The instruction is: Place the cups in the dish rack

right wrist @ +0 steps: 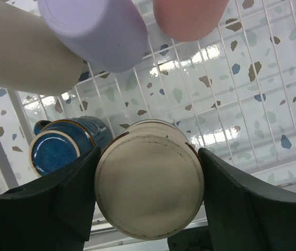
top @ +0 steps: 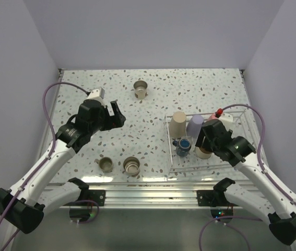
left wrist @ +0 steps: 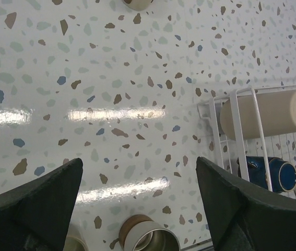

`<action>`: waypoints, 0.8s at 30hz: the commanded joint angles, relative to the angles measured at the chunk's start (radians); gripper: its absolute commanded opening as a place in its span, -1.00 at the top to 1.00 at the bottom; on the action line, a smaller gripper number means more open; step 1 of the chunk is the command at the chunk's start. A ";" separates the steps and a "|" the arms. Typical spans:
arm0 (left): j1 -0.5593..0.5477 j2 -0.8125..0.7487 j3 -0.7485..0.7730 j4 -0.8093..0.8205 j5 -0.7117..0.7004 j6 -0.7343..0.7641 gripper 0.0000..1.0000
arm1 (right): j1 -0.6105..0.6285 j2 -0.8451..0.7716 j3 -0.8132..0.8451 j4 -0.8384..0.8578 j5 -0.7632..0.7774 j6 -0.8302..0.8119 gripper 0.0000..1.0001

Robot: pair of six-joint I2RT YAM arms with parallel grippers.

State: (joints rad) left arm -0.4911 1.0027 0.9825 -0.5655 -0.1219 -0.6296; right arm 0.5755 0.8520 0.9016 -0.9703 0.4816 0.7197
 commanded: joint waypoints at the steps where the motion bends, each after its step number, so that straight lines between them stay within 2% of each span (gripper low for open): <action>1: 0.003 0.011 0.054 0.033 0.024 0.041 -0.84 | -0.003 -0.004 -0.052 0.094 0.074 0.090 1.00; 10: 0.005 -0.013 0.045 0.010 0.018 0.045 -0.83 | -0.003 0.027 -0.119 0.183 0.141 0.101 1.00; 16: 0.005 -0.024 0.041 -0.004 0.015 0.047 -0.82 | -0.003 0.067 -0.147 0.225 0.126 0.115 1.00; 24: 0.003 -0.023 0.058 -0.005 0.013 0.051 -0.82 | -0.003 0.070 -0.158 0.246 0.107 0.104 0.52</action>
State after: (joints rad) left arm -0.4911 0.9928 0.9970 -0.5659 -0.1066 -0.6071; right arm 0.5747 0.9295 0.7433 -0.7784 0.5610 0.8040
